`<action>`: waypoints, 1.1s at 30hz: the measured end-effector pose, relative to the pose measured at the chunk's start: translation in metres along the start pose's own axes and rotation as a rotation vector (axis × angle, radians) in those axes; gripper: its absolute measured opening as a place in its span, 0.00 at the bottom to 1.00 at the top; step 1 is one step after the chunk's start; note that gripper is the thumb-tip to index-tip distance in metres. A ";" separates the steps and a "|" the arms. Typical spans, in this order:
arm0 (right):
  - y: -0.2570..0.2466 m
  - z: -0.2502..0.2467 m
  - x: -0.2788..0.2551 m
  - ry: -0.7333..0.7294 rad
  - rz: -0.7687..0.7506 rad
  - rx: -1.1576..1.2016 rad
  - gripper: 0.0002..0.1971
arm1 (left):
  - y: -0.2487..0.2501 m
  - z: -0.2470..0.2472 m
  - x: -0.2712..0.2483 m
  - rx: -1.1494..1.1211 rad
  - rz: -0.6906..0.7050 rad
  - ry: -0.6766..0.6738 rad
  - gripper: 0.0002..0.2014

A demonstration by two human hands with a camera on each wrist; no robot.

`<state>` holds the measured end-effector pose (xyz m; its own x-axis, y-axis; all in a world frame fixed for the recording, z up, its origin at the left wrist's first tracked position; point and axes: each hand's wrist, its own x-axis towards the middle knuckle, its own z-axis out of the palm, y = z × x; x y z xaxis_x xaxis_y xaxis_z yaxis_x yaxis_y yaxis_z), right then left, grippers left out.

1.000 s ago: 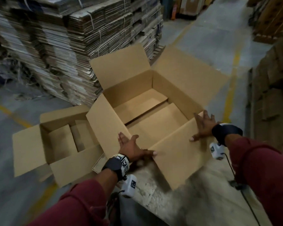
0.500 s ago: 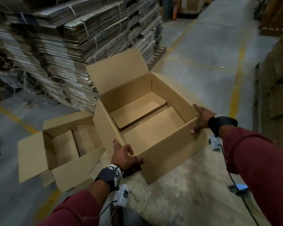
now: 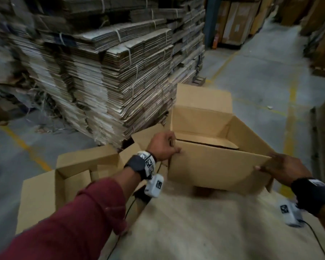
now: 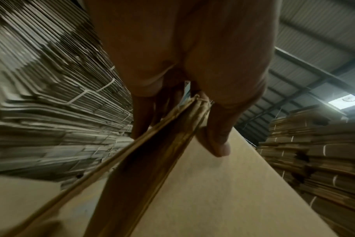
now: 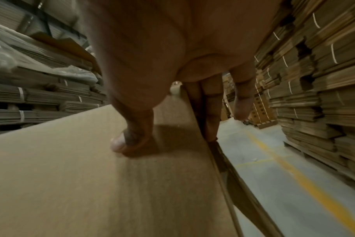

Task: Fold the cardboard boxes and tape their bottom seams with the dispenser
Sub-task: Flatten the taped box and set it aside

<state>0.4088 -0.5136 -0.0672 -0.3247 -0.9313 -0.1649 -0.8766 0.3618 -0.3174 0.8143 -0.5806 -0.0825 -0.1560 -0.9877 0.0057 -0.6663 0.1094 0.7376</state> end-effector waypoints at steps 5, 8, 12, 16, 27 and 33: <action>-0.114 0.003 0.041 0.056 0.110 0.002 0.42 | -0.054 -0.071 0.150 0.048 0.071 -0.049 0.20; -0.185 0.049 0.087 0.074 0.122 0.017 0.36 | -0.113 -0.104 0.214 0.137 0.028 -0.042 0.22; -0.287 0.140 0.123 0.076 0.191 0.069 0.30 | -0.201 -0.123 0.262 0.234 -0.060 -0.206 0.36; -0.354 0.220 0.141 -0.029 0.189 0.061 0.23 | -0.294 -0.114 0.270 0.264 -0.207 -0.155 0.22; -0.386 0.318 0.152 -0.102 0.279 0.004 0.23 | -0.451 -0.066 0.268 0.208 -0.346 -0.153 0.24; -0.413 0.336 0.164 -0.104 0.202 0.065 0.21 | -0.472 -0.096 0.283 0.202 -0.303 -0.146 0.30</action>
<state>0.8373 -0.8017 -0.2771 -0.4503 -0.8316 -0.3251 -0.7717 0.5456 -0.3269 1.1549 -0.9223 -0.3647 -0.0219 -0.9540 -0.2989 -0.8261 -0.1511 0.5430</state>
